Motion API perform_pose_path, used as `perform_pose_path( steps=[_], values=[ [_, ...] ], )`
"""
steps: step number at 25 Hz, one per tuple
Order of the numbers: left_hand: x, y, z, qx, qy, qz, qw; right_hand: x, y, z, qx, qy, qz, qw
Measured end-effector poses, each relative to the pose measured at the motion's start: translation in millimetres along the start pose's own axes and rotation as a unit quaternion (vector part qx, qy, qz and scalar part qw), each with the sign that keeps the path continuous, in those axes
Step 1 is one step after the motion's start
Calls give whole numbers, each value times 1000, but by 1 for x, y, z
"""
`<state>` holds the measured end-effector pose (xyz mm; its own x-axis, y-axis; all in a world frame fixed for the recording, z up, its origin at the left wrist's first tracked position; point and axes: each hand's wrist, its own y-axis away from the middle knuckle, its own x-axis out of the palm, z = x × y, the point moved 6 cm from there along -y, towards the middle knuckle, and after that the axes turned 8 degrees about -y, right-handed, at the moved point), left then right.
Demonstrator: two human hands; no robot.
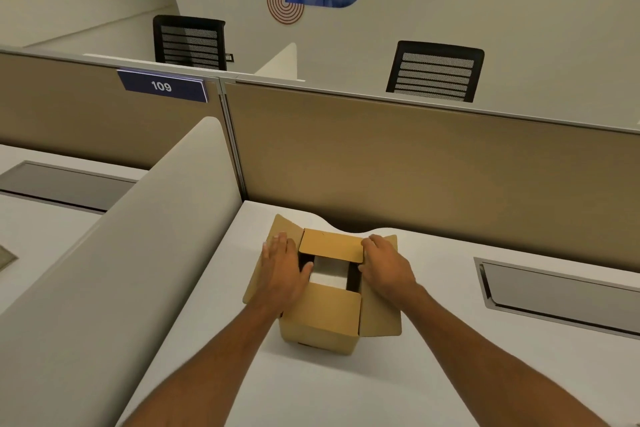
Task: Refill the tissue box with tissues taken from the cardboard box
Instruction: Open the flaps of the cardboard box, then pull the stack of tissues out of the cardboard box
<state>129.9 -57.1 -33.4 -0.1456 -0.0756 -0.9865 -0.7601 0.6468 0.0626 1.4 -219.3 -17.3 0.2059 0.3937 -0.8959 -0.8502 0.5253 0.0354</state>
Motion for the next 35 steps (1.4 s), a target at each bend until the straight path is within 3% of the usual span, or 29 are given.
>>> perform_pose_path(
  steps=[6, 9, 15, 20, 27, 32, 35],
  values=[
    [16, -4, -1, -26, -25, 47, 998, 25, -25, -15, 27, 20, 66, 997],
    [9, -4, -6, 1, -42, 46, 998, 31, -26, -20, 32, 25, 74, 996],
    [2, 5, -13, 132, -61, 58, 988, 21, -27, -13, -25, 19, 15, 999],
    [-6, 2, -3, 183, -50, 111, 975, 12, -29, -7, -18, -35, -20, 999],
    [-10, 17, 7, 261, -113, 167, 944, -5, -51, -8, 110, -135, -84, 981],
    [14, 33, 9, 254, -143, 184, 939, 1, -61, -8, 177, -157, -135, 962],
    [30, 38, 12, 232, -153, 181, 943, 16, -68, -5, 133, -73, -96, 984]
  ],
)
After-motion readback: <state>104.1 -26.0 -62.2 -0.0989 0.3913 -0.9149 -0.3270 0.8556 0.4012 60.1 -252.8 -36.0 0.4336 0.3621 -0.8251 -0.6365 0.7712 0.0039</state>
